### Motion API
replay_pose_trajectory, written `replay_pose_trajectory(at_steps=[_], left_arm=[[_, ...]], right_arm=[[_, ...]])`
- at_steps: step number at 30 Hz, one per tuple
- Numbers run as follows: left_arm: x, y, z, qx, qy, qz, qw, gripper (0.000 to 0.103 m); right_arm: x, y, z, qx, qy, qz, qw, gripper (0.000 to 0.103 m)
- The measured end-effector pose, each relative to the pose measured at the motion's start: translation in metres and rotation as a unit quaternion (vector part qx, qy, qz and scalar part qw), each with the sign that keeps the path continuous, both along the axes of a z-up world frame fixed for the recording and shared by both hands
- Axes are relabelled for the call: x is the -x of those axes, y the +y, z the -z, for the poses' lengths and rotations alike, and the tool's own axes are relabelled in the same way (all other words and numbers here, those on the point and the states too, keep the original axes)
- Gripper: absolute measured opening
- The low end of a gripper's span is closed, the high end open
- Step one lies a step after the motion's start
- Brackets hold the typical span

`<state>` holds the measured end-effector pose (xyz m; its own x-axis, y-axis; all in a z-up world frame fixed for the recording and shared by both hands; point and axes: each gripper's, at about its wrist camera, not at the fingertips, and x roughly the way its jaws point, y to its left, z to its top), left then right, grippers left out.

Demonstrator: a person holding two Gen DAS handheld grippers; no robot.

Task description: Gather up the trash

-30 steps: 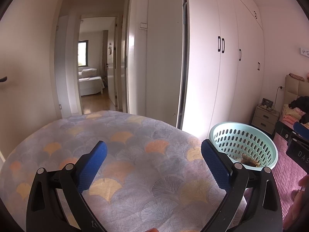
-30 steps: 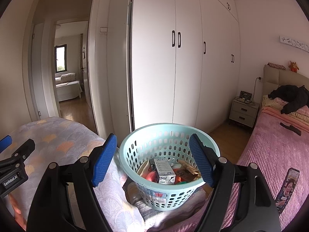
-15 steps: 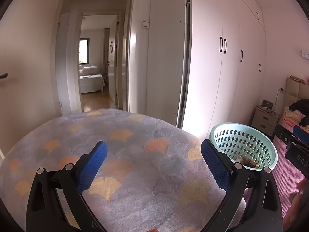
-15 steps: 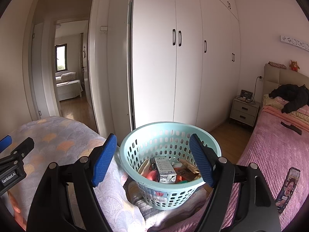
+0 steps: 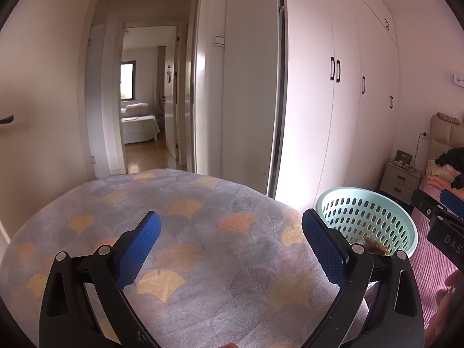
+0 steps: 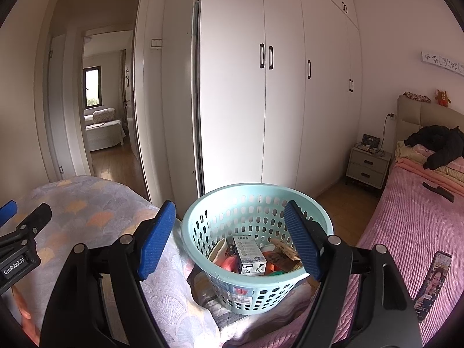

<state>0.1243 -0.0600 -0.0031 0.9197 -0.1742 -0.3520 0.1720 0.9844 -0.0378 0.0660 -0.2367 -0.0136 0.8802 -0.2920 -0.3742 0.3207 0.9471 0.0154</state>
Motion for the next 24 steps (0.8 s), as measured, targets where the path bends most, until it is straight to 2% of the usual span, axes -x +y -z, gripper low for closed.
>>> replay_pose_trajectory(at_steps=[9, 24], left_arm=[[0.01, 0.0, -0.012, -0.031, -0.014, -0.02, 0.9992, 0.095], [0.019, 0.009, -0.019, -0.021, -0.005, -0.012, 0.9997, 0.095]], right_arm=[[0.004, 0.004, -0.006, 0.0, -0.004, -0.009, 1.0, 0.073], [0.009, 0.011, -0.015, 0.004, -0.012, -0.017, 1.0, 0.073]])
